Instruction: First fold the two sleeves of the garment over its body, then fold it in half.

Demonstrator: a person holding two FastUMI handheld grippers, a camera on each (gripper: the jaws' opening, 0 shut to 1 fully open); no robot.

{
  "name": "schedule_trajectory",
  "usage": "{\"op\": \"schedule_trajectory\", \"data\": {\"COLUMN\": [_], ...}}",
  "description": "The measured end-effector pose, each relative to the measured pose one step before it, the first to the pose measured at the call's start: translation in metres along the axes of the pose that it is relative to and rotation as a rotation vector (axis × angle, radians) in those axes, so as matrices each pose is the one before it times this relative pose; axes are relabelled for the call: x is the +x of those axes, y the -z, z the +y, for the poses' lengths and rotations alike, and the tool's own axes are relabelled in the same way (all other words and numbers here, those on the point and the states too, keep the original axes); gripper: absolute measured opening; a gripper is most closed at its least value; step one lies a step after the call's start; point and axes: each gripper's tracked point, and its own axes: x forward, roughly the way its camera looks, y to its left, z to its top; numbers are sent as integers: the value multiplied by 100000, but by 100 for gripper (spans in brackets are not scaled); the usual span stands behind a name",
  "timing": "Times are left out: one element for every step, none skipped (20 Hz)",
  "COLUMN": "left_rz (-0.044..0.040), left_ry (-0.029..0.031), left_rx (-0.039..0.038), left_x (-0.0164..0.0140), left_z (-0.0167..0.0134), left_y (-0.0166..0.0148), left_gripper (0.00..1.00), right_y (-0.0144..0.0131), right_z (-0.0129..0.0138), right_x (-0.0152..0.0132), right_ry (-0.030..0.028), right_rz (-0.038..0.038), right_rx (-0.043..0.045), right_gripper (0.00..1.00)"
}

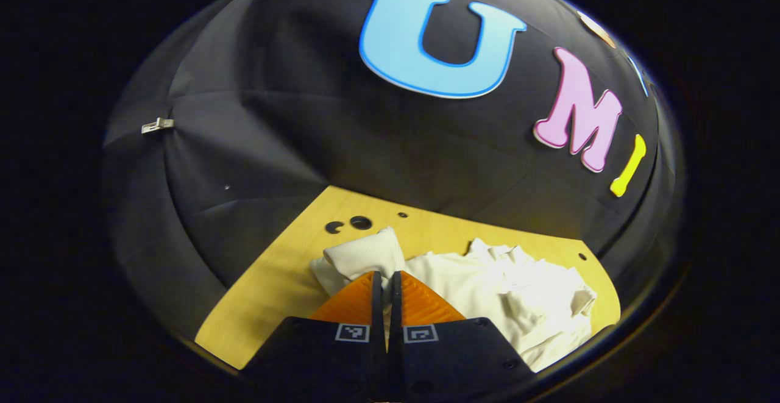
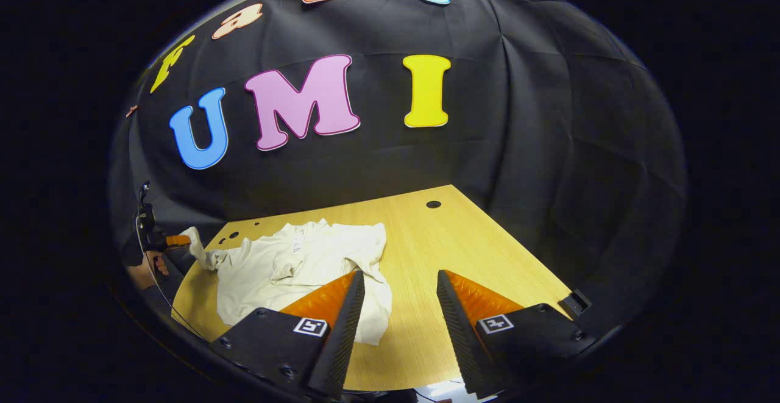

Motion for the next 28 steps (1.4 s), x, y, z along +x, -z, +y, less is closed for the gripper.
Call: {"op": "schedule_trajectory", "data": {"left_rz": [-698, -789, -92, -656, 385, 692, 972, 1065, 1036, 1444, 1545, 2020, 1945, 2083, 1661, 1466, 1564, 1847, 2007, 2284, 2393, 1705, 1637, 1660, 1468, 1987, 1599, 859], "left_ry": [2903, 2367, 3085, 3303, 3810, 3607, 3438, 3271, 3292, 3106, 2318, 2220, 1687, 1721, 1141, 1109, 968, 586, 174, -495, -733, -733, -1491, -1143, -1396, -1269, -3249, -2464], "left_rx": [-379, -82, 71, 406, 200, 615, 896, 579, 65, 492, 1239, 1118, 854, 990, 1128, 788, 641, 926, 1375, 2260, 2318, 2084, 2134, 2178, 1879, 1461, 1782, 1256], "left_x": [141, 135, 326, 268, 318, 558, 803, 546, 945, 856, 989, 822, 951, 909, 793, 539, 874, 812, 1061, 873, 959, 698, 613, 551, 639, 505, 673, 257], "left_z": [-1688, -1782, -1780, -2026, -2152, -2141, -2148, -2177, -2297, -1971, -1744, -1683, -1386, -1580, -1216, -622, -1179, -1016, -836, -648, -436, -461, -140, -170, -197, -162, 246, 229], "left_y": [-530, -437, -49, -298, -37, 112, 493, 437, 636, 644, 713, 896, 932, 1058, 791, 659, 814, 873, 1107, 1049, 1155, 1033, 654, 649, 756, 670, 668, 483], "left_gripper": [6, 6, 6, 6, 6, 6, 6, 6, 6, 6, 6, 6, 6, 6, 6, 6, 6, 6, 6, 6, 6, 6, 6, 6, 6, 6, 6, 6], "right_y": [-165, -146, -57, -80, -14, -63, 99, 23, 128, 65, 146, 187, 113, 170, 182, 134, 284, 347, 472, 368, 350, 358, 334, 248, 387, 383, 208, 249], "right_z": [29, 21, -131, -110, -195, -214, -101, -167, -189, -102, -219, -210, -210, -194, -140, -93, -51, -79, -67, -47, 23, 71, 188, 190, 61, 101, 287, 228], "right_x": [308, 195, 93, 91, 89, -39, -18, -90, 21, -20, 11, -15, 10, 61, 27, 1, 99, 122, 184, 264, 233, 191, 140, 151, 121, 27, -56, -64], "right_ry": [-689, -488, -269, -345, -102, -139, -162, -29, -126, -56, 116, 33, 128, 240, -100, -179, -213, -284, 31, -273, -385, -432, -314, -566, -385, -299, -708, -673], "right_rz": [-158, -152, 1, -1, -66, -189, 156, 123, 339, 107, 365, 321, 128, 756, 330, 468, 736, 825, 1062, 1158, 1125, 1042, 886, 984, 889, 993, 838, 735], "right_rx": [1042, 813, 539, 39, -223, -199, 215, 647, 795, 750, 372, 164, 26, 100, 484, 749, 666, 209, 18, 315, 581, 445, 187, 2, -222, -63, 216, 336], "right_gripper": [74, 74, 74, 74, 74, 74, 74, 74, 74, 74, 74, 74, 74, 74, 74, 74, 74, 74, 74, 74, 74, 74, 74, 74, 74, 74, 74, 74]}}
